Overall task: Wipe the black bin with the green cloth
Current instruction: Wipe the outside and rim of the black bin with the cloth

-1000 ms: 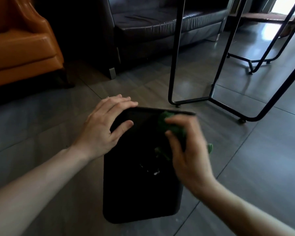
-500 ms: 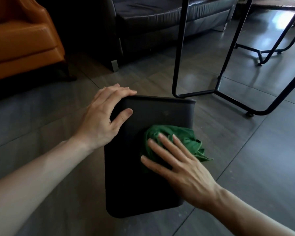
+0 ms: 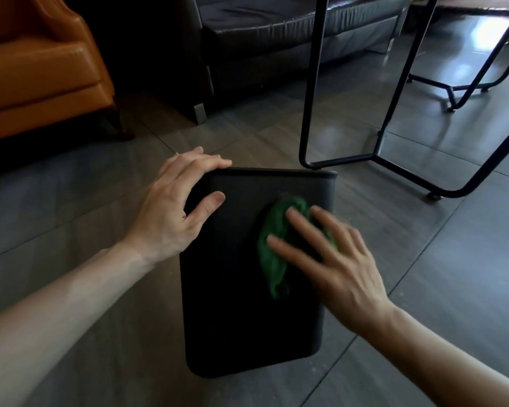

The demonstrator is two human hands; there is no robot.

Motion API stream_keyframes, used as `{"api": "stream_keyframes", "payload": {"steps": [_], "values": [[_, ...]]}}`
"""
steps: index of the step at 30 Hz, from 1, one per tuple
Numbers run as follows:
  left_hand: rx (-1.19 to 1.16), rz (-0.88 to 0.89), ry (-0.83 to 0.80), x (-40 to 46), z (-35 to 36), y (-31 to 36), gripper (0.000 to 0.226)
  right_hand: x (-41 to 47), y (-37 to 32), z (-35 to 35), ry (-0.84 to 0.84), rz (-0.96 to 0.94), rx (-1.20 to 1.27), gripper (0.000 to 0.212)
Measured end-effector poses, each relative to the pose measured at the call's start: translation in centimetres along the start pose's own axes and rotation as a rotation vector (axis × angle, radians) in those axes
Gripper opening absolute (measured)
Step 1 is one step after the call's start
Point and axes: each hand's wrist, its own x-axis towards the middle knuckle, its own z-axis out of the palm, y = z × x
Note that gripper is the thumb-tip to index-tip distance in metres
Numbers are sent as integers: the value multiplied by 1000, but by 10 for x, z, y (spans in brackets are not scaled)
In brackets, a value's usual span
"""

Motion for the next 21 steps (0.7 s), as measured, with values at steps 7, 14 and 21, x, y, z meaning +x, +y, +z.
{"api": "stream_keyframes", "payload": {"steps": [7, 14, 21], "values": [[1, -45, 6, 1, 0, -2, 41, -2, -36, 0, -108, -14, 178, 64], [-3, -21, -20, -1, -3, 2, 42, -46, -71, 14, -172, -548, -25, 38], [-29, -36, -4, -1, -2, 1, 42, 7, -13, -6, 78, 39, 147, 36]]}}
